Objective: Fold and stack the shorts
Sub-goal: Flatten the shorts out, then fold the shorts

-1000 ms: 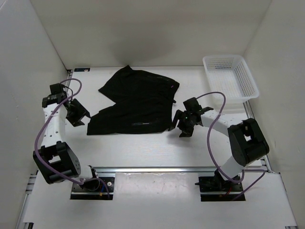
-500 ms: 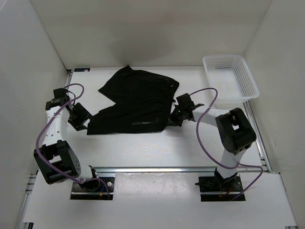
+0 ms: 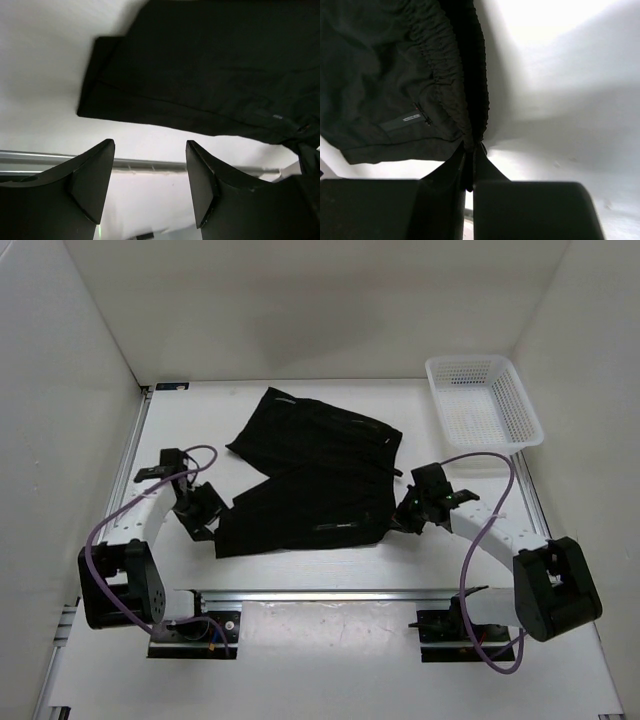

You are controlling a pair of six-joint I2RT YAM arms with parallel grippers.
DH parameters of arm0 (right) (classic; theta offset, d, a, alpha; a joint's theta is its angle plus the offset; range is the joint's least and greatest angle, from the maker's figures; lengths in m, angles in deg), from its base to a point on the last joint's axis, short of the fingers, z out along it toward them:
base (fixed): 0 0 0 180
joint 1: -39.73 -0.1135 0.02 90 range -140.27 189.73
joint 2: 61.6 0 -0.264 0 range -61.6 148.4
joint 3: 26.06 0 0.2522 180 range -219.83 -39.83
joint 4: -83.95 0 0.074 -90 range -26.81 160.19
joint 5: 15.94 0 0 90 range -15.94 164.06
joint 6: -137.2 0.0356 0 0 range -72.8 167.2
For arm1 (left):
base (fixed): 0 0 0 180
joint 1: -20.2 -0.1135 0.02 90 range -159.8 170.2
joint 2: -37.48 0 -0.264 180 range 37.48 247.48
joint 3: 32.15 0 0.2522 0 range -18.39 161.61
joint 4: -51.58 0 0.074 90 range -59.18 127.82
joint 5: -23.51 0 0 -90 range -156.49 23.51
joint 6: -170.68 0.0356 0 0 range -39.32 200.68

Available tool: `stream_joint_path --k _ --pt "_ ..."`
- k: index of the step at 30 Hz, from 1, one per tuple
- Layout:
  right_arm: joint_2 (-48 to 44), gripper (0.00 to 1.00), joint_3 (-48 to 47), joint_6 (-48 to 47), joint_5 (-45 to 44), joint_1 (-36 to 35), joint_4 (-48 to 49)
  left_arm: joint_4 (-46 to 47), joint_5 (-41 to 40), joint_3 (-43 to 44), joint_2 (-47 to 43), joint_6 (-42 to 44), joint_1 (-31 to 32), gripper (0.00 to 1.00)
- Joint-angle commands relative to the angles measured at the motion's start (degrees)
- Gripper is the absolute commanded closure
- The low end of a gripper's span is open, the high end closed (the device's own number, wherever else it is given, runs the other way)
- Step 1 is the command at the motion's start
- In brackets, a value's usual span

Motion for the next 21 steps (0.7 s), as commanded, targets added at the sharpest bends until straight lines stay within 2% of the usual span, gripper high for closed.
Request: stream_joint_path --k 1,6,10,15,18,21 --pt "-2.7 1.00 1.4 -1.0 -1.0 1.7 -3.7 0.8 0.1 -3.7 -1.9 -6.8 4.2 0.30" --pt "-3.3 1.00 1.4 -2.4 -0.3 4.7 -4.2 1.3 -4.0 -10.1 -1.9 -13.3 7.7 0.31" --pt "-3.9 1.00 1.4 -4.0 0.9 5.9 -4.2 2.1 -7.6 -10.0 -2.6 -15.8 10.7 0.31" --pt "-3.9 1.00 0.9 -5.2 4.1 8.2 -4.7 2.8 -13.9 -8.2 1.7 -18.8 13.8 0.34" --pt "-4.4 1.00 0.9 -6.6 4.9 9.8 -5.2 4.5 -14.7 -7.5 6.7 -20.1 15.7 0.39" --pt "-4.9 1.00 0.9 -7.7 6.0 10.9 -5.3 5.0 -15.8 -6.2 10.4 -22.1 18.4 0.48"
